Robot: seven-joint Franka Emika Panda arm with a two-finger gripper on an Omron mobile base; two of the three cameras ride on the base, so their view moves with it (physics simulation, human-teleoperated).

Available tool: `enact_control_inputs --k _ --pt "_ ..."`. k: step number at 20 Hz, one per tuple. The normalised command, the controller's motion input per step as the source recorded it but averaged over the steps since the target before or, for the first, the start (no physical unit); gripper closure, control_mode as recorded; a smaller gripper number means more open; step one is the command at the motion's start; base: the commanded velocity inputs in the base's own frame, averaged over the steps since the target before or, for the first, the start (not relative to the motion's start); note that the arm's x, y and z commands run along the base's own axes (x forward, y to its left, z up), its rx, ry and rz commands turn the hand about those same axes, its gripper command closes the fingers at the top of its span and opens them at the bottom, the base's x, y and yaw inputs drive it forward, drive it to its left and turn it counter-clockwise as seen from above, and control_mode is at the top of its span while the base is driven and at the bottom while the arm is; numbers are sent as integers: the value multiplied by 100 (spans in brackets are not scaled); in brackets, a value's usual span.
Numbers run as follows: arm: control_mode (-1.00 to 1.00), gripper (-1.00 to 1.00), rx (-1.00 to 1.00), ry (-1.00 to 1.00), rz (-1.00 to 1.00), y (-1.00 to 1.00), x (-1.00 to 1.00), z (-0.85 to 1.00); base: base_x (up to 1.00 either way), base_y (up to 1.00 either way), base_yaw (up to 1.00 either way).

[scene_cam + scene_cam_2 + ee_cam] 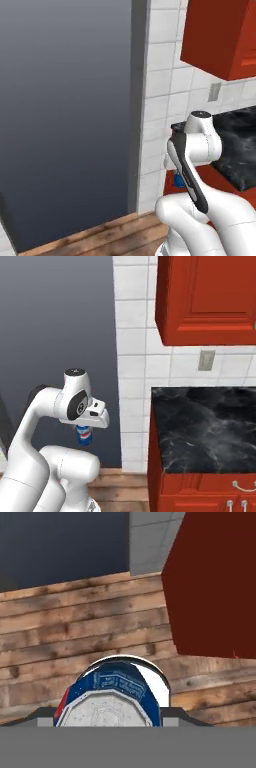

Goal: Four empty soda cans are scattered around the kitchen. Gather all the cans and cluster them next to the stove for recycling.

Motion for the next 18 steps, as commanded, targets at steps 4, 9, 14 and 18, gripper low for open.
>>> enact_control_inputs --k 4,9,14,18 --pt "100 100 0 0 0 0 0 0 -16 -38 -66" --pt "100 100 0 0 0 0 0 0 -7 -49 -62" --pt "100 100 0 0 0 0 0 0 -3 -53 -61" --pt "100 100 0 0 0 0 0 0 0 -52 -56"
